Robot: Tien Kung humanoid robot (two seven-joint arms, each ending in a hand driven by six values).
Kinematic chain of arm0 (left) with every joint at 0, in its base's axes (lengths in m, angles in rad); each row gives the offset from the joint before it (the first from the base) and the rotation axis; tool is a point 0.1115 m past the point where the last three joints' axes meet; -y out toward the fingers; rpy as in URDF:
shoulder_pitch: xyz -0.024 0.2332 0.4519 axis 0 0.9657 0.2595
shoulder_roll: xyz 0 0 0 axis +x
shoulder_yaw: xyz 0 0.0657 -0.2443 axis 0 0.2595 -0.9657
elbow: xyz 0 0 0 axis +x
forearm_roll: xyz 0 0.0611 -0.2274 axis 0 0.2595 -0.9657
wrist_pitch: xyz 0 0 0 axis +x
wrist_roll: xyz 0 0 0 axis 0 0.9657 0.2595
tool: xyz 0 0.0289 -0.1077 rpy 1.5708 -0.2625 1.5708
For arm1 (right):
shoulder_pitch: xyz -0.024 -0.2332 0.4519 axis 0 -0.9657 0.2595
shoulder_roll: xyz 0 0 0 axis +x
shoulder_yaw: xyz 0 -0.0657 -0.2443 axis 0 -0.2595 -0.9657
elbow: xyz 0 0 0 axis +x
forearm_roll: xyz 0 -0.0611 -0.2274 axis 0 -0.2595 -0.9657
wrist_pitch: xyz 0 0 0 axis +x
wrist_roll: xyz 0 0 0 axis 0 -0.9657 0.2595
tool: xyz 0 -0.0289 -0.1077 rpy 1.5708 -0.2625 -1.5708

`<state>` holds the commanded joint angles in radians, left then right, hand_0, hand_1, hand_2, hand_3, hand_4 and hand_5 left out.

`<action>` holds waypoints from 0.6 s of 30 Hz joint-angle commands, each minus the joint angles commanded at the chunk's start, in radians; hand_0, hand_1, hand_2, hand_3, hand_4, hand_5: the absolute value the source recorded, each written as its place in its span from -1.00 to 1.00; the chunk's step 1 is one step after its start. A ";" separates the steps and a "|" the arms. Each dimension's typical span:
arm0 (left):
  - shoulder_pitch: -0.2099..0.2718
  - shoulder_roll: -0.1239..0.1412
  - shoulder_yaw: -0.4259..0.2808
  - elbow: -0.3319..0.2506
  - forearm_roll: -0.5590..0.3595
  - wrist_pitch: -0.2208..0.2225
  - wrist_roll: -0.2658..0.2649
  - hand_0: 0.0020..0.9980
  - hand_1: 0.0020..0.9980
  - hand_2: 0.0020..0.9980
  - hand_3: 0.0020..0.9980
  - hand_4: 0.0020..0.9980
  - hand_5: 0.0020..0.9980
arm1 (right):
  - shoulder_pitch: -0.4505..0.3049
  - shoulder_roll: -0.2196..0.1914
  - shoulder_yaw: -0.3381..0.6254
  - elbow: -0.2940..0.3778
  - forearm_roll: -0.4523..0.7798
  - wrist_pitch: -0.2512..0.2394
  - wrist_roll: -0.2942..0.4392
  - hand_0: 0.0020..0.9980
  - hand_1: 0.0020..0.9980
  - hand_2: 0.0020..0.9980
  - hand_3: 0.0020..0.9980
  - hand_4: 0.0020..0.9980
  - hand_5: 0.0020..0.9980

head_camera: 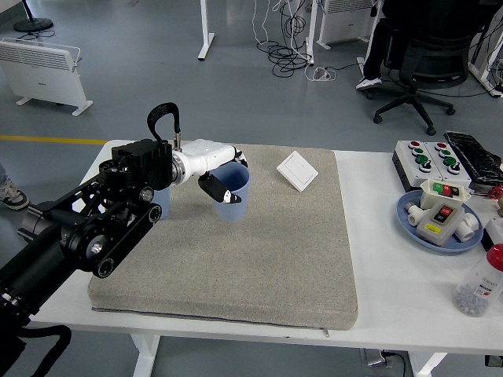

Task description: Push cup pick cup insert cup

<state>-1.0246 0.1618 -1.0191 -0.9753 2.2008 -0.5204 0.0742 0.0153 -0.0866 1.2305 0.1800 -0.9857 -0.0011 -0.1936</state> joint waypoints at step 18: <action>-0.095 0.149 -0.167 0.065 0.040 -0.062 0.027 0.08 0.14 0.11 0.03 -0.13 -1.00 | -0.006 -0.008 0.002 0.000 0.017 -0.003 0.003 0.39 0.19 0.22 0.10 -0.79 -0.08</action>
<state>-1.1198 0.3106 -1.1863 -0.9098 2.2409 -0.5820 0.1014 0.0095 -0.0949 1.2324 0.1800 -0.9690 -0.0039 -0.1901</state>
